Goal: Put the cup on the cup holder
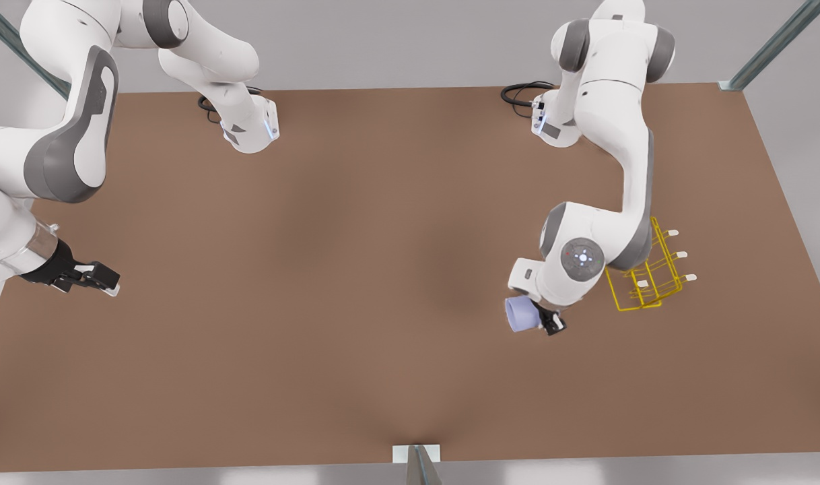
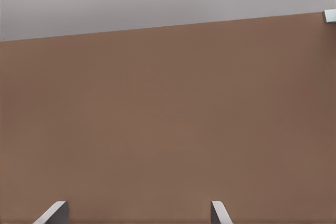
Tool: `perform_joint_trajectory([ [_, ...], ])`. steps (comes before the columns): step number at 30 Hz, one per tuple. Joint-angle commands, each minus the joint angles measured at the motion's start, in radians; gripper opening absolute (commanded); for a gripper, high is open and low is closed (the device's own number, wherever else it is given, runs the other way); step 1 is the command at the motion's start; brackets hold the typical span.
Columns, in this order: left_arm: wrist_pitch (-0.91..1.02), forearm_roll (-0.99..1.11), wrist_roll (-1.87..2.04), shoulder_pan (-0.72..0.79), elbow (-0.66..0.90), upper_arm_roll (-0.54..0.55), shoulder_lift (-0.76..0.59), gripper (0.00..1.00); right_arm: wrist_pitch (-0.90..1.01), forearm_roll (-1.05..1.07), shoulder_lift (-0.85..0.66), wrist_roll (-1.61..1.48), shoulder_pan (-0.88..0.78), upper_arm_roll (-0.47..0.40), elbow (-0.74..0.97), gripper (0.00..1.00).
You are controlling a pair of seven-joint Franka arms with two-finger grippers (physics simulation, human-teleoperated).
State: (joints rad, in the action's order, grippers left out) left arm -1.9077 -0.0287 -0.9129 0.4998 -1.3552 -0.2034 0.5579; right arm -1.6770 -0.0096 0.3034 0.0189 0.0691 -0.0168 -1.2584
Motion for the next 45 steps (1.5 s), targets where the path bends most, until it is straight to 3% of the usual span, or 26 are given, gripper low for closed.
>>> perform_joint_trajectory([
  [1, 0.246, 0.167, 0.097, 0.005, 0.028, -0.007, -0.029, 0.66, -0.003, 0.0, -0.001, 0.003, 0.0, 0.0, 0.001, 1.0],
  [8, 0.578, 0.924, 0.083, 0.128, 0.103, -0.002, -0.055, 0.66, -0.004, 0.0, -0.001, 0.003, 0.0, 0.0, 0.001, 1.0],
  [13, 0.667, 1.319, 0.003, 0.154, 0.048, 0.001, 0.011, 0.68, -0.015, 0.0, 0.0, 0.003, -0.002, 0.0, -0.001, 1.0],
  [16, 0.785, 1.428, 0.019, 0.192, -0.012, 0.001, 0.043, 0.67, -0.017, 0.0, 0.0, 0.003, -0.002, 0.0, -0.001, 1.0],
  [22, 0.829, 1.414, 0.152, 0.114, -0.061, -0.008, 0.149, 0.67, -0.017, 0.0, 0.0, 0.003, -0.002, 0.0, -0.001, 1.0],
  [32, 0.716, 1.366, 0.443, 0.036, -0.26, -0.008, 0.174, 0.67, -0.015, 0.0, 0.0, 0.003, -0.002, 0.0, -0.001, 1.0],
  [45, 0.662, 1.356, 0.529, -0.024, -0.257, -0.008, 0.246, 0.67, -0.017, 0.002, 0.0, 0.003, -0.002, 0.0, -0.001, 1.0],
])
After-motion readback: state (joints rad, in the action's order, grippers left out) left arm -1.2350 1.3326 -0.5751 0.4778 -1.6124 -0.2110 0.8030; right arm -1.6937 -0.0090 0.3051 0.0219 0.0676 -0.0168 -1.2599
